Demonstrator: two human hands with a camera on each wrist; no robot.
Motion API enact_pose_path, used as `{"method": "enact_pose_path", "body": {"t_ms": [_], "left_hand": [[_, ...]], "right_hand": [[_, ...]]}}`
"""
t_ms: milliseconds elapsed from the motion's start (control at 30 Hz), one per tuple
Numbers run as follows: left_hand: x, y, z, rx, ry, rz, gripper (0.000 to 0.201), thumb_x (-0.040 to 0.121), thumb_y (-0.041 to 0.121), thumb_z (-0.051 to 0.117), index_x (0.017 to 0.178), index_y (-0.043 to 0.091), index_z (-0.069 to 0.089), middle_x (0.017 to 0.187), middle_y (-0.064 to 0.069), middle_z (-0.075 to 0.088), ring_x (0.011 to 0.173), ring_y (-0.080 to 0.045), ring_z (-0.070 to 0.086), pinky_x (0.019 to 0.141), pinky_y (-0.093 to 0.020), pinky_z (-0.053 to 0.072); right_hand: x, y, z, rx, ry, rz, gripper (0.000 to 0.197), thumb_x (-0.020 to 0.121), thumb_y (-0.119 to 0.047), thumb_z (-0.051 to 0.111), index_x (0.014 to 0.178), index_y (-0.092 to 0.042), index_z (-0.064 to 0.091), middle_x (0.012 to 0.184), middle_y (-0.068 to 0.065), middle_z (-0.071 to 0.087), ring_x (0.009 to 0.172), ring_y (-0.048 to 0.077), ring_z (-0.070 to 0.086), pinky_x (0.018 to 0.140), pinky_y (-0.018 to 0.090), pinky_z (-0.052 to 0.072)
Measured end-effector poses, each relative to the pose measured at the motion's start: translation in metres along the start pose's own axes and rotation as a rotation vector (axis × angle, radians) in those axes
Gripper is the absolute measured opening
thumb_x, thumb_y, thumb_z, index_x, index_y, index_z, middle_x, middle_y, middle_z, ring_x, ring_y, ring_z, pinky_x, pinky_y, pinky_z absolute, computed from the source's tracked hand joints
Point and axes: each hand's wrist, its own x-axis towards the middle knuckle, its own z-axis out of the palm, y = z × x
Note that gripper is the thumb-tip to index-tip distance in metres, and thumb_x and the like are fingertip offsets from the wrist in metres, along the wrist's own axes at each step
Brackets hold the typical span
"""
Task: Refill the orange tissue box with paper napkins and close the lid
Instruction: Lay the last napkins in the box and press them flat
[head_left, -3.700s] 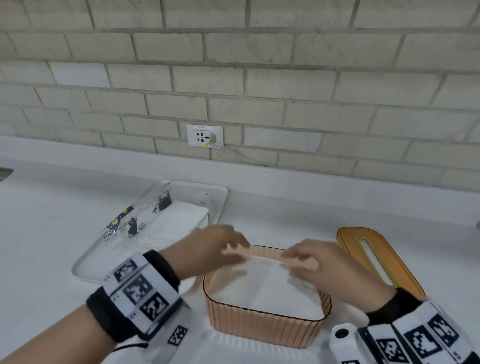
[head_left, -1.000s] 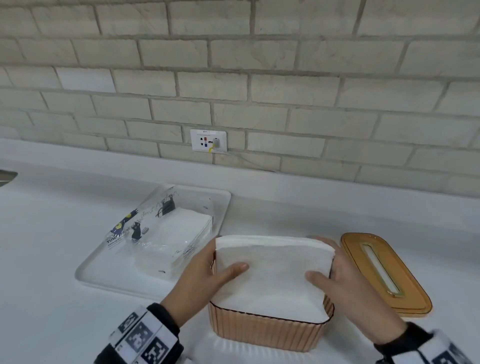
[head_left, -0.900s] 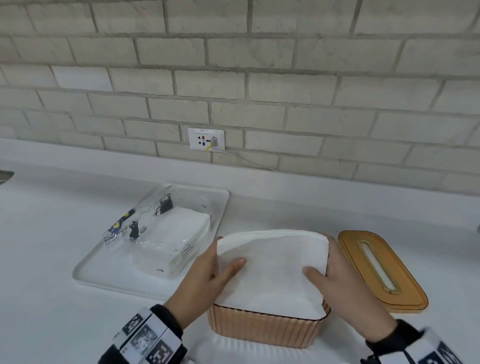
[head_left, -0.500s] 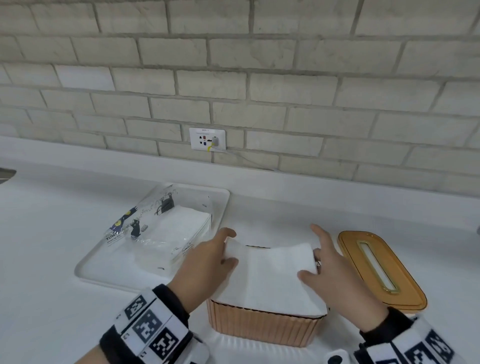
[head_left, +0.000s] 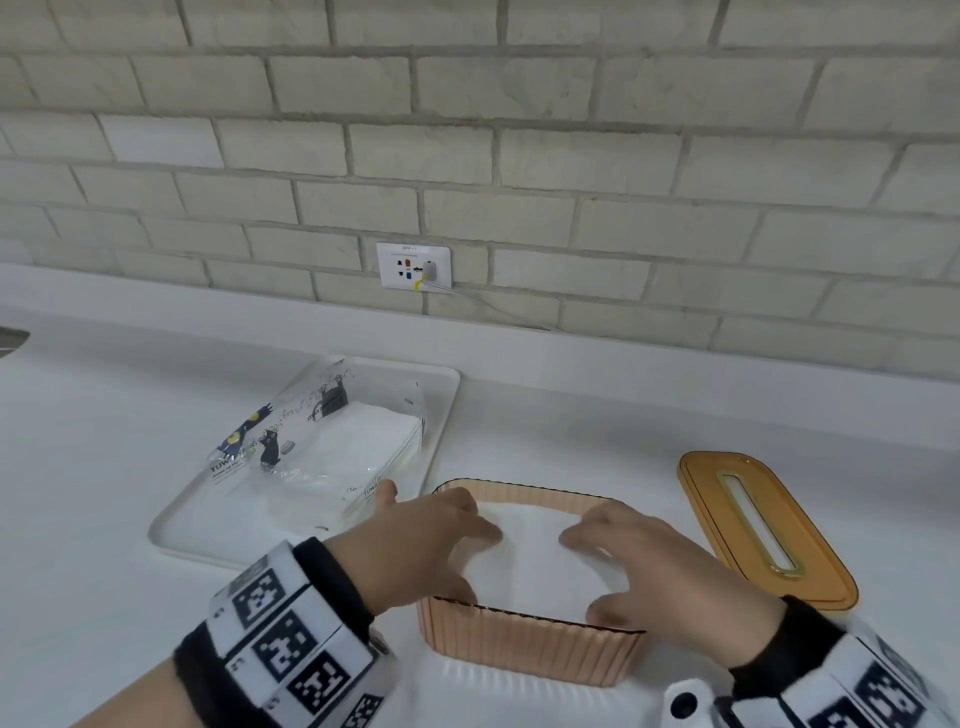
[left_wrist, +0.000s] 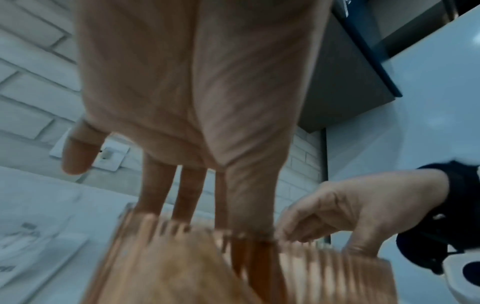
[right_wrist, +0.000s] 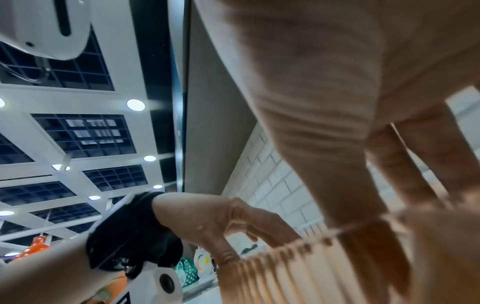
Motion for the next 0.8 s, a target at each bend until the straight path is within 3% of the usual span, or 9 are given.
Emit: {"method": "enact_pose_path", "body": {"t_ms": [133,267,333,400,467,500,600,667,800], "left_hand": [[0.012,0.002,0.001,0.054,-0.09,-0.021,0.062,0.084,0.043,0.066,0.141,0.042,0.04,0.14,0.014,0.039,0.119,-0.012,0.047,0.103,-0.044,0.02],[0.014,0.002,-0.009,0.019,-0.042,0.041,0.046,0.085,0.042,0.065,0.13,0.036,0.055,0.123,0.015,0.052,0.109,-0.007,0.052,0.099,-0.038,0.026],[0.015,-0.009,-0.027,-0.229,0.104,0.084,0.02,0.086,0.038,0.065,0.104,0.031,0.07,0.098,0.019,0.063,0.084,0.005,0.056,0.086,-0.026,0.036],[0.022,-0.031,-0.046,-0.451,0.403,0.049,0.007,0.087,0.025,0.066,0.085,0.025,0.073,0.082,0.014,0.069,0.064,0.0,0.057,0.071,-0.021,0.044],[0.035,-0.061,-0.053,-0.464,0.62,-0.143,0.009,0.088,0.016,0.061,0.083,0.016,0.069,0.084,0.002,0.07,0.068,-0.013,0.059,0.07,-0.025,0.045],[0.042,-0.075,-0.051,-0.412,0.612,-0.253,0.009,0.089,0.015,0.059,0.087,0.012,0.067,0.09,-0.003,0.069,0.077,-0.019,0.061,0.073,-0.026,0.045],[0.062,-0.104,-0.026,-0.221,0.28,-0.494,0.028,0.093,0.026,0.058,0.112,0.006,0.06,0.118,-0.01,0.061,0.107,-0.024,0.058,0.092,-0.033,0.047],[0.071,-0.113,-0.007,-0.123,0.137,-0.557,0.044,0.091,0.039,0.059,0.121,0.007,0.055,0.125,-0.008,0.058,0.112,-0.022,0.056,0.093,-0.031,0.046],[0.077,-0.116,0.012,0.025,0.107,-0.632,0.052,0.086,0.049,0.06,0.121,0.011,0.054,0.126,-0.008,0.052,0.109,-0.023,0.058,0.086,-0.03,0.047]], "right_hand": [[0.009,0.005,0.009,-0.027,-0.035,0.059,0.066,0.082,-0.036,0.067,0.139,-0.039,0.034,0.137,-0.013,0.039,0.128,0.011,0.036,0.117,0.039,0.013],[0.01,0.005,0.007,-0.099,-0.033,0.05,0.06,0.085,-0.037,0.064,0.138,-0.039,0.036,0.136,-0.014,0.041,0.129,0.009,0.036,0.116,0.045,0.004],[0.008,0.007,0.002,-0.001,0.084,0.003,0.046,0.086,-0.037,0.063,0.129,-0.037,0.048,0.128,-0.018,0.047,0.123,0.004,0.042,0.116,0.037,0.012],[0.007,0.009,-0.003,0.157,0.312,-0.051,0.029,0.088,-0.032,0.061,0.117,-0.035,0.057,0.117,-0.02,0.052,0.114,0.0,0.045,0.103,0.015,0.028],[0.013,0.015,-0.003,0.244,0.501,-0.044,0.023,0.092,-0.027,0.056,0.115,-0.029,0.058,0.113,-0.016,0.051,0.111,0.0,0.043,0.087,0.009,0.032],[0.018,0.018,-0.001,0.28,0.539,-0.014,0.023,0.094,-0.026,0.052,0.116,-0.027,0.057,0.114,-0.014,0.05,0.111,0.002,0.043,0.085,0.01,0.032],[0.032,0.026,0.008,0.43,0.454,0.104,0.024,0.099,-0.026,0.04,0.117,-0.021,0.055,0.114,-0.007,0.054,0.106,0.007,0.049,0.085,0.016,0.035],[0.037,0.029,0.016,0.503,0.387,0.147,0.024,0.1,-0.026,0.034,0.109,-0.02,0.055,0.107,-0.001,0.059,0.097,0.009,0.053,0.076,0.015,0.038],[0.039,0.034,0.022,0.487,0.347,0.185,0.034,0.102,-0.03,0.028,0.098,-0.015,0.058,0.092,0.003,0.063,0.079,0.009,0.054,0.061,0.008,0.035]]}}
